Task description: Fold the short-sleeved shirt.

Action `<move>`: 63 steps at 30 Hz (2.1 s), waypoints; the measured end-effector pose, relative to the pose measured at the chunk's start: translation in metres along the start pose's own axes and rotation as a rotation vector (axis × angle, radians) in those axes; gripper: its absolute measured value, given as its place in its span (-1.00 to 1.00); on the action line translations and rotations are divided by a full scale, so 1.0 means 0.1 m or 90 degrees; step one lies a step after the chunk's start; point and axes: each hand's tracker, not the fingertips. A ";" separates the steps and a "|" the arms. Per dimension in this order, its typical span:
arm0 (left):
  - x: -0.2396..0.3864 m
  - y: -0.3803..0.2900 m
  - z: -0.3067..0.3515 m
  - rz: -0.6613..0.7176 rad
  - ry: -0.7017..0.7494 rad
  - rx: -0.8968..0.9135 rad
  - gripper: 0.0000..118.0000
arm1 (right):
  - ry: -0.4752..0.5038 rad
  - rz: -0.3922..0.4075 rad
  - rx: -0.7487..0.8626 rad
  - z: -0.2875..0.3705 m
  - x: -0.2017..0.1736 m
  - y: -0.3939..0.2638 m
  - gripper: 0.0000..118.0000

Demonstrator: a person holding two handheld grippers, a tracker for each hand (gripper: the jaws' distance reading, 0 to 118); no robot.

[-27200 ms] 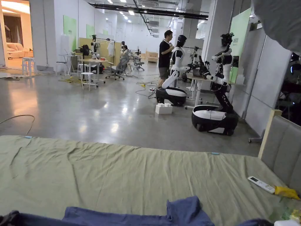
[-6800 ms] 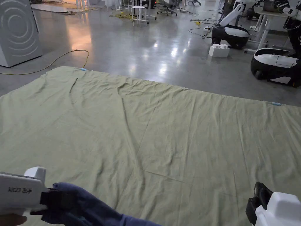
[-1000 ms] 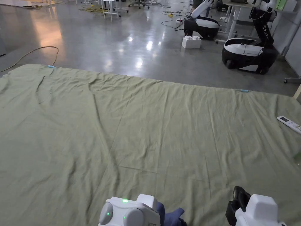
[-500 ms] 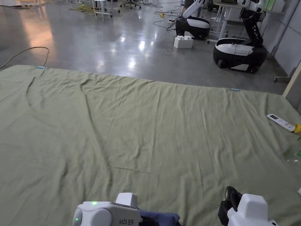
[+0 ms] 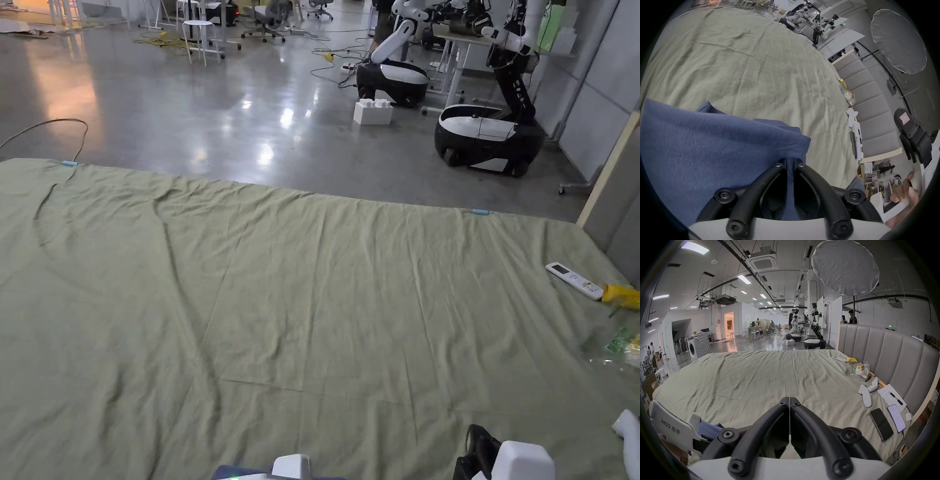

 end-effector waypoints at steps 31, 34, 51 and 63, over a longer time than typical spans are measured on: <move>0.09 0.40 1.80 -0.312 0.413 0.571 -0.85 | -0.020 0.002 0.172 -0.10 -0.35 0.77 -0.98; 0.10 0.44 1.84 -0.303 0.395 0.594 -0.85 | -0.026 0.003 0.186 -0.09 -0.37 0.85 -0.98; -0.19 0.33 1.96 -0.261 0.388 0.588 -0.85 | 0.025 0.013 0.082 0.04 -0.57 0.41 -0.98; -0.58 0.04 1.92 -0.208 0.401 0.530 -0.85 | 0.140 0.091 -0.093 0.00 -1.30 -0.72 -0.98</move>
